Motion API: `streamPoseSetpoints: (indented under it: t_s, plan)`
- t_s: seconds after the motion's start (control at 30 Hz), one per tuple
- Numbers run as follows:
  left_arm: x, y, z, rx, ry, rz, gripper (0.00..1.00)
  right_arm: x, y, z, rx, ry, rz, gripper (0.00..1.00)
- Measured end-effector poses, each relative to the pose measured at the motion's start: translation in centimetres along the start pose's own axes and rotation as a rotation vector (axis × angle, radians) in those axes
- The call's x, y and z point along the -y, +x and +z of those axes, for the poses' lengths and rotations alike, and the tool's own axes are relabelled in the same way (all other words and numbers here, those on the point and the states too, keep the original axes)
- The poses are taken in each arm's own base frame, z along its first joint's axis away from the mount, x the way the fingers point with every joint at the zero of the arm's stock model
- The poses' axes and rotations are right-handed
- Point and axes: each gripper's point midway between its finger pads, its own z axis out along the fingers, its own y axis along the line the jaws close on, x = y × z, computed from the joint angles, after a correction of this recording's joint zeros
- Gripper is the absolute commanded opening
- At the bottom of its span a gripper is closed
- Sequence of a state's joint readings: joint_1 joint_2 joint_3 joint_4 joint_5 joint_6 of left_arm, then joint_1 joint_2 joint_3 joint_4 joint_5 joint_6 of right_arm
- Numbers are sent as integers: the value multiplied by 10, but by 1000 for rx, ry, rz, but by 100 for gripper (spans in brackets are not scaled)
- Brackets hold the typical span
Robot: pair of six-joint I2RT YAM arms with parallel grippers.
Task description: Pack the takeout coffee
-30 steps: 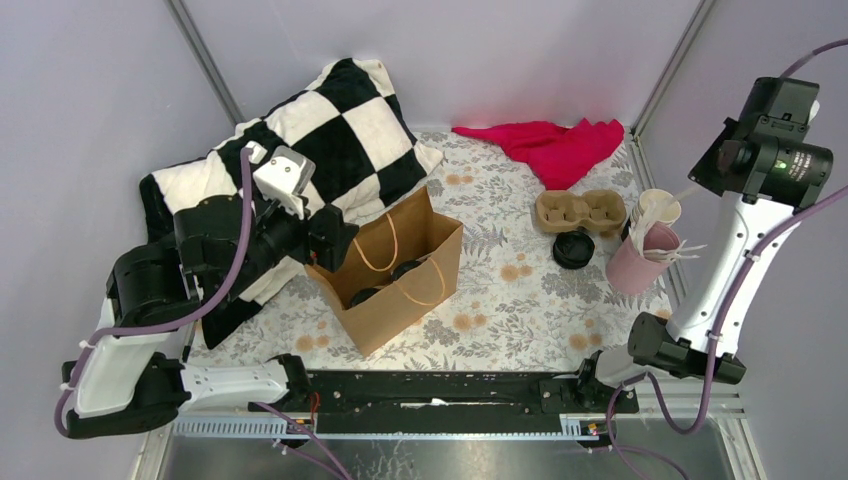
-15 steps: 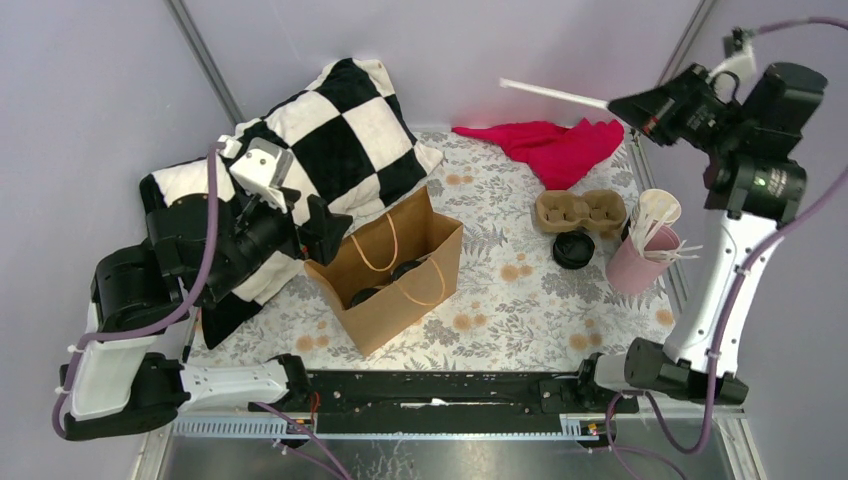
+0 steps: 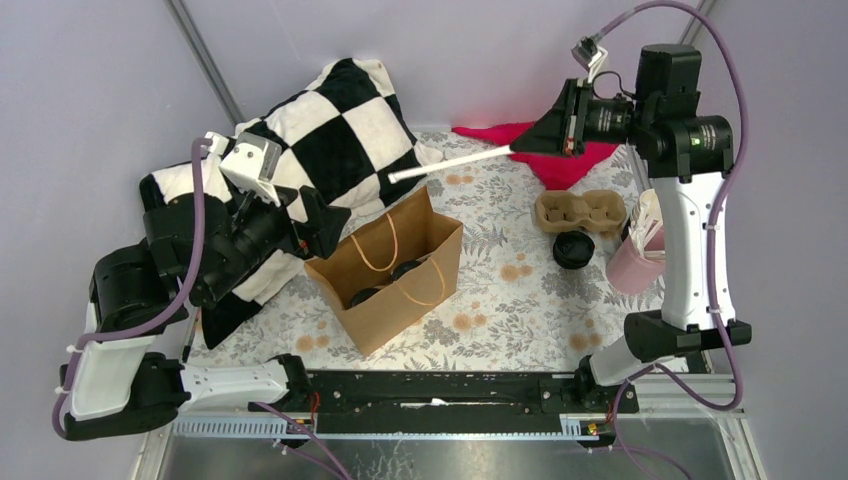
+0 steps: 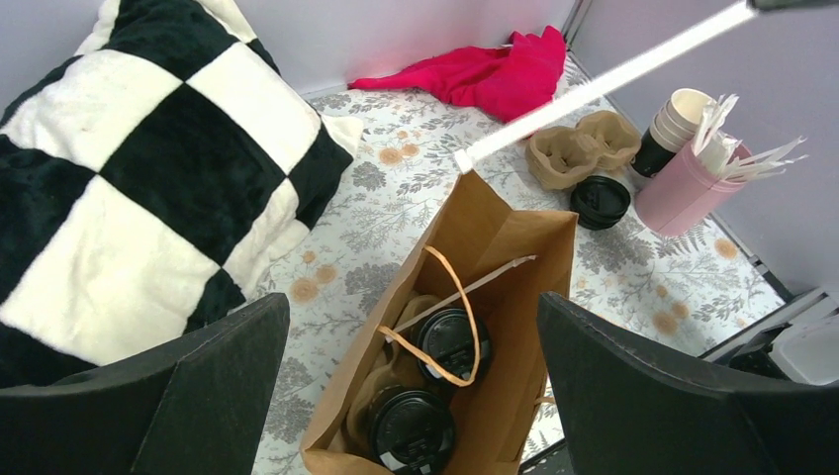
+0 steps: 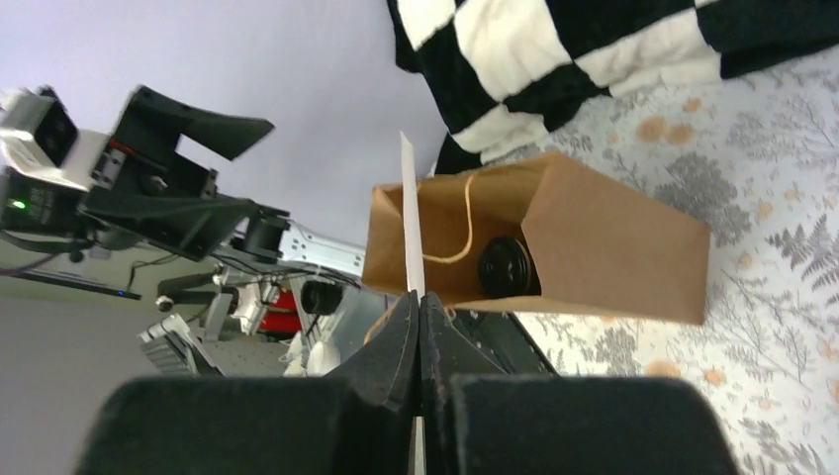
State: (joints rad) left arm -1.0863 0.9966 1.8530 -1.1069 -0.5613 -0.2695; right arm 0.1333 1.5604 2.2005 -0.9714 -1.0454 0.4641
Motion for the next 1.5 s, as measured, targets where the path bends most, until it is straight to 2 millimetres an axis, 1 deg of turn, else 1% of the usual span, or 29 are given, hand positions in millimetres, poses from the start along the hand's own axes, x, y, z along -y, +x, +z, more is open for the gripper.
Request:
streamPoseSetpoints:
  t_s: [0.07, 0.13, 0.27, 0.33, 0.4, 0.47, 0.6, 0.73, 0.8, 0.87, 0.9, 1.0, 1.03, 1.1, 1.17, 1.2, 1.23, 1.3, 1.33, 1.37, 1.4, 1.43, 1.5]
  plan:
    - [1, 0, 0, 1, 1, -23, 99, 3, 13, 0, -24, 33, -10, 0]
    - [1, -1, -1, 4, 2, -46, 99, 4, 33, 2, -66, 62, -21, 0]
    - [1, -2, -5, 12, 9, -79, 99, 4, 77, 12, -192, 123, -48, 0]
    - [2, -2, -6, 13, 14, -89, 99, 8, 93, 15, -243, 161, -62, 0]
    - [2, -2, -7, 14, 18, -96, 99, 15, 100, 14, -262, 212, -74, 0]
    - [3, -2, -8, 13, 23, -109, 99, 25, 101, 11, -265, 270, -84, 0]
    - [2, 0, -11, 13, 29, -131, 98, 35, 103, 8, -271, 328, -100, 0]
    - [-1, -3, -18, 29, 36, -160, 99, 33, 116, 13, -321, 347, -132, 0]
    - [-2, -4, -21, 37, 39, -177, 98, 28, 120, 22, -350, 338, -154, 1]
    - [-4, -4, -24, 41, 41, -190, 98, 22, 119, 35, -371, 326, -182, 4]
    - [-4, -3, -25, 44, 41, -198, 98, 19, 118, 44, -380, 316, -196, 7]
    - [-5, -2, -26, 44, 41, -215, 99, 13, 123, 76, -428, 290, -225, 22]
    - [-5, -2, -27, 44, 41, -219, 99, 13, 130, 89, -456, 280, -227, 31]
    - [-5, -1, -27, 42, 41, -228, 98, 14, 142, 106, -507, 273, -215, 51]
    - [-5, 0, -27, 42, 40, -232, 98, 19, 151, 120, -545, 281, -208, 67]
    - [-5, 0, -27, 42, 40, -234, 98, 23, 153, 124, -553, 300, -210, 72]
    - [-5, 0, -27, 42, 40, -236, 98, 27, 153, 127, -549, 323, -212, 81]
    - [-5, -1, -26, 47, 35, -240, 99, 37, 146, 126, -519, 389, -232, 88]
    - [-5, -3, -26, 51, 35, -244, 99, 41, 140, 122, -490, 422, -250, 91]
    - [-5, -4, -26, 56, 35, -248, 99, 42, 133, 116, -454, 454, -268, 97]
    - [-5, -5, -26, 62, 34, -252, 99, 42, 126, 110, -412, 480, -286, 99]
    - [-5, -7, -26, 68, 33, -257, 99, 40, 117, 100, -358, 513, -303, 100]
    - [-6, -10, -25, 80, 27, -265, 99, 37, 100, 71, -236, 591, -332, 100]
